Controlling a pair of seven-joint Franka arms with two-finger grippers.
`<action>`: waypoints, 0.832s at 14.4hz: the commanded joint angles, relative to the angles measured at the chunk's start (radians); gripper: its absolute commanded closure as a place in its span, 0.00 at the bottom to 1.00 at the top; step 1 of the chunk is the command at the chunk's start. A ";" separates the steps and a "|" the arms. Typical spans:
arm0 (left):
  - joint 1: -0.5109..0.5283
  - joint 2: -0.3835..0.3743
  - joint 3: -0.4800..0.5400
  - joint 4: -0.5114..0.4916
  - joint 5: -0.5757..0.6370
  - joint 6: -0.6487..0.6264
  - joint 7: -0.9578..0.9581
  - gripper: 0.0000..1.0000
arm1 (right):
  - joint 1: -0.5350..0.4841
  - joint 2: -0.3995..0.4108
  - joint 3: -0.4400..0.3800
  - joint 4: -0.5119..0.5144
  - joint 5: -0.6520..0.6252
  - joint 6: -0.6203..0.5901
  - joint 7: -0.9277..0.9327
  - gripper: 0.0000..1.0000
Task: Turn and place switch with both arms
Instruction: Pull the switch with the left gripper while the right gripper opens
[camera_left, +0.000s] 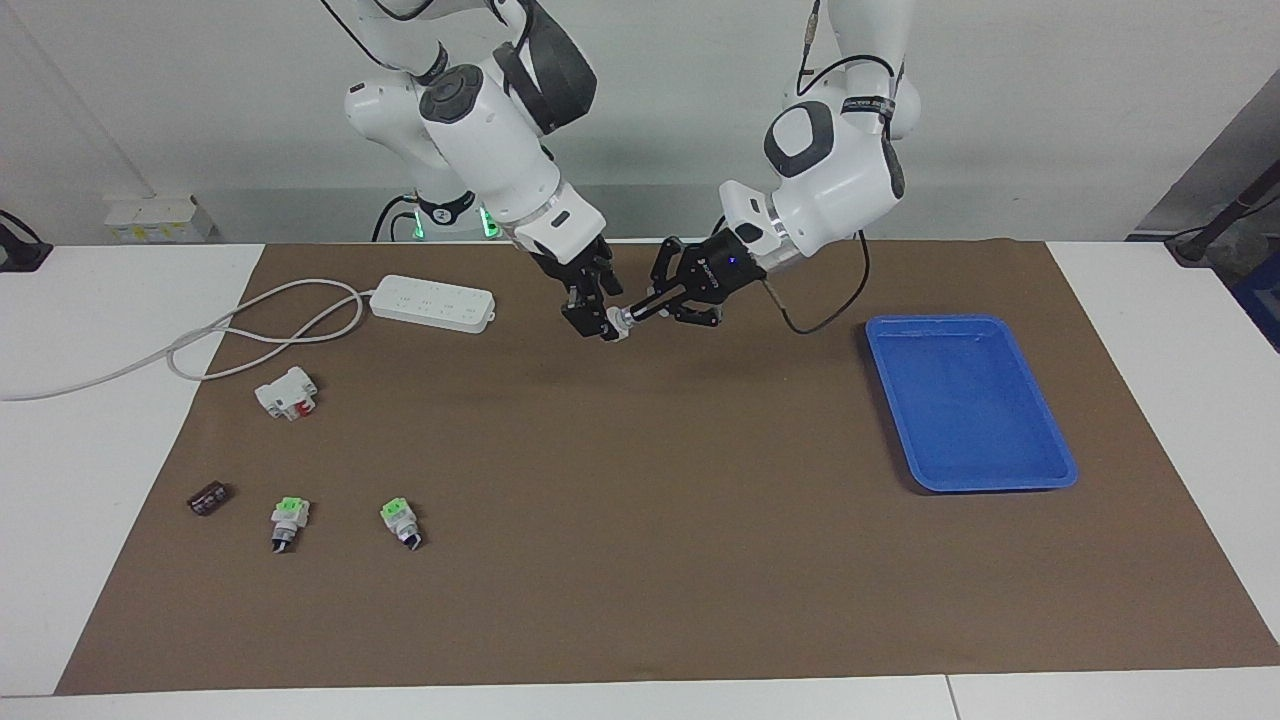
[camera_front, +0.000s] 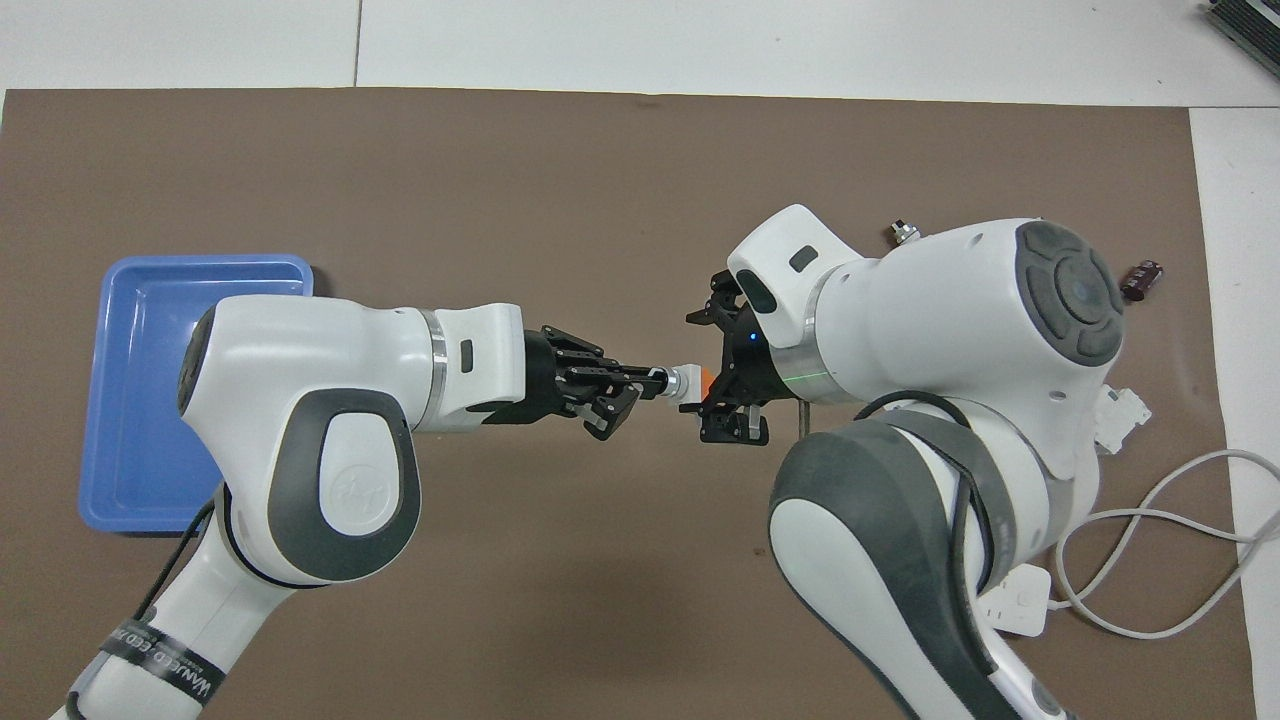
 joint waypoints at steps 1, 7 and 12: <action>-0.007 -0.024 0.016 -0.013 0.004 -0.007 -0.051 1.00 | -0.009 -0.018 0.002 -0.010 0.021 -0.008 0.011 0.00; 0.266 -0.070 0.034 0.072 0.207 -0.249 -0.259 1.00 | -0.088 -0.046 -0.008 -0.006 0.001 -0.082 0.009 0.00; 0.513 -0.073 0.034 0.169 0.560 -0.448 -0.344 1.00 | -0.242 -0.043 -0.008 0.010 -0.004 -0.159 0.090 0.00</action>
